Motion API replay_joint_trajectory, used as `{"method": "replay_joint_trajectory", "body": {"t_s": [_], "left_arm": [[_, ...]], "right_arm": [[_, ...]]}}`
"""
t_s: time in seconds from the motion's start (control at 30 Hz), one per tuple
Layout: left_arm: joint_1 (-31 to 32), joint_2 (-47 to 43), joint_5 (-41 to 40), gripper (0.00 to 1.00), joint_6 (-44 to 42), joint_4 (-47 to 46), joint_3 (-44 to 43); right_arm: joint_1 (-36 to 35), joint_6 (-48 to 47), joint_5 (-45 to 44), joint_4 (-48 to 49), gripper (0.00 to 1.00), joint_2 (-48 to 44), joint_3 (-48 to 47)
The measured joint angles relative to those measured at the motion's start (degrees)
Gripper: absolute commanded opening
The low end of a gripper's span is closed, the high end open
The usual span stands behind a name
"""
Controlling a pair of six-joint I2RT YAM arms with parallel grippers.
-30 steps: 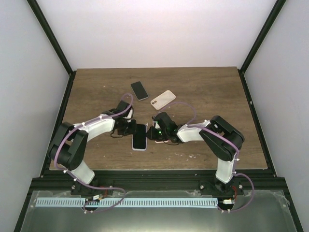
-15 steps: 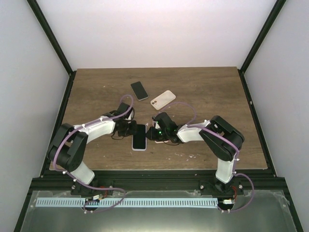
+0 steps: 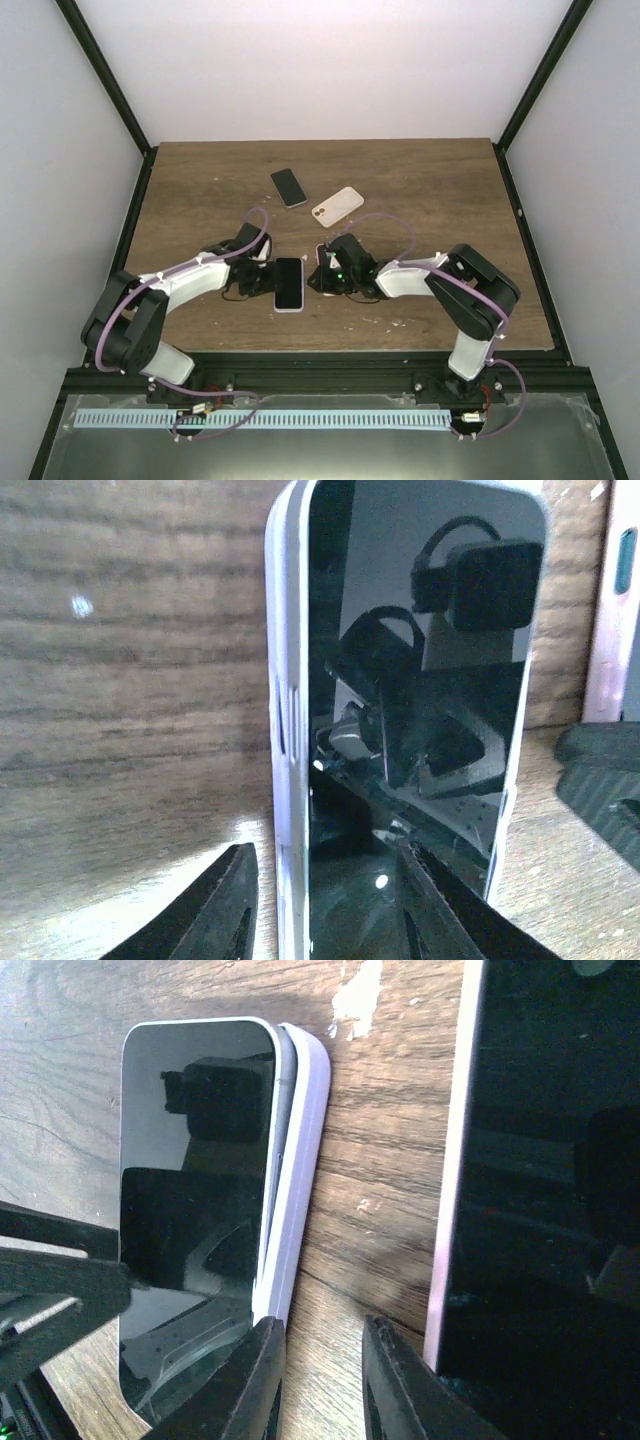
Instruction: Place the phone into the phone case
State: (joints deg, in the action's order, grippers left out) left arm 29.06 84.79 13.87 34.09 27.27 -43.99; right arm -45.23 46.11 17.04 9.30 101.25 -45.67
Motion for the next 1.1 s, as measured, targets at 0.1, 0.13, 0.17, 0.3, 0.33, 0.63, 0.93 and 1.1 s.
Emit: {"method": "replay_joint_trajectory", "body": {"t_s": [0.1, 0.13, 0.17, 0.3, 0.33, 0.63, 0.93, 1.1], "left_arm": [[0.17, 0.96, 1.46, 0.36, -0.07, -0.63, 1.22], [0.35, 1.22, 1.81, 0.34, -0.09, -0.94, 1.40], [0.59, 1.49, 2.14, 0.32, -0.04, -1.20, 1.49], [0.98, 1.92, 3.32, 0.27, 0.50, -2.54, 1.68], [1.07, 1.92, 3.76, 0.27, 0.79, -3.04, 1.81], [1.22, -0.96, 6.10, 0.39, 2.95, -4.48, 2.78], [-2.93, -0.48, 8.02, 0.30, 1.97, -5.86, 2.78], [-2.95, 1.53, 9.38, 0.23, 1.66, -7.67, 2.82]], "right_arm": [[0.44, 0.00, -0.15, -0.42, 0.23, -0.90, 0.70], [0.55, 0.00, -0.31, -0.79, 0.23, -1.33, 0.96], [0.63, -0.02, -0.42, -1.01, 0.23, -1.75, 1.25], [1.01, 0.02, -0.50, -1.03, 0.27, -3.28, 2.27], [1.09, 0.07, -0.33, -0.85, 0.30, -3.58, 2.58], [1.16, 1.29, 2.38, 1.31, 0.33, -3.37, 2.60], [-0.02, 2.01, 3.19, 1.92, 0.39, 0.42, 0.37], [-0.24, 2.73, 3.96, 2.73, 0.40, 1.88, -0.98]]}}
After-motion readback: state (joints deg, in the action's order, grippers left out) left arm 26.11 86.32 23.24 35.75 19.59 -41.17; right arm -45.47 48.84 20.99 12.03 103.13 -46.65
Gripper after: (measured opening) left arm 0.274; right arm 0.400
